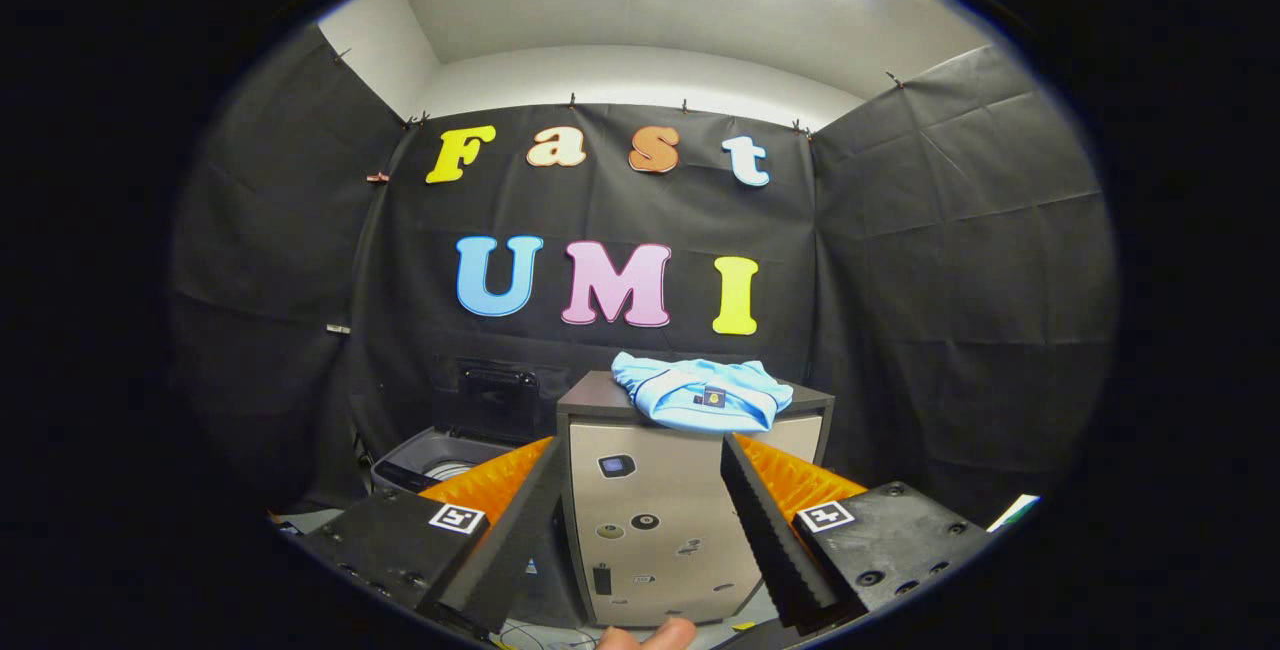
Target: Put the clothes into the washing machine and then close the washing machine lid.
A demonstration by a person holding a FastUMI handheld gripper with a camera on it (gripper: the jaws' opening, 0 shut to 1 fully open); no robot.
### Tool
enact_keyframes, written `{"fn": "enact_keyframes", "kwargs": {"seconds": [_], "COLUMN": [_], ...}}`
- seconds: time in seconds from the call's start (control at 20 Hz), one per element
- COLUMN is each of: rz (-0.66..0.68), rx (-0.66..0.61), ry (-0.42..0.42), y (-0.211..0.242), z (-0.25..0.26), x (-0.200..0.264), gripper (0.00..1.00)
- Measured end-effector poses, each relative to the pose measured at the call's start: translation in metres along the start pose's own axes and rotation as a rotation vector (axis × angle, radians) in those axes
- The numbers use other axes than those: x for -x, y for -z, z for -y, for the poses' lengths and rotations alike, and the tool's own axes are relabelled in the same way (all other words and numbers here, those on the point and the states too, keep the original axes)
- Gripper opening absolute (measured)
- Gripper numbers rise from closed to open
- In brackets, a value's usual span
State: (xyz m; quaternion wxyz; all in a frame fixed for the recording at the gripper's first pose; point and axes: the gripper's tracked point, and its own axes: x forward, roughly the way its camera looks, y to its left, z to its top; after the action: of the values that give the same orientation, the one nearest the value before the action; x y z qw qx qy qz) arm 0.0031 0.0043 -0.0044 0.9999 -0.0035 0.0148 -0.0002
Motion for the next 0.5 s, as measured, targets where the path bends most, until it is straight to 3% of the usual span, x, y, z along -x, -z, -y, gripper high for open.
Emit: {"fn": "enact_keyframes", "kwargs": {"seconds": [0.3, 0.5], "rz": [-0.007, -0.028], "rx": [0.000, -0.009], "ry": [0.024, 0.093], "y": [-0.002, -0.010], "z": [0.007, 0.022], "x": [-0.006, -0.027], "gripper": [0.97, 0.97]}}
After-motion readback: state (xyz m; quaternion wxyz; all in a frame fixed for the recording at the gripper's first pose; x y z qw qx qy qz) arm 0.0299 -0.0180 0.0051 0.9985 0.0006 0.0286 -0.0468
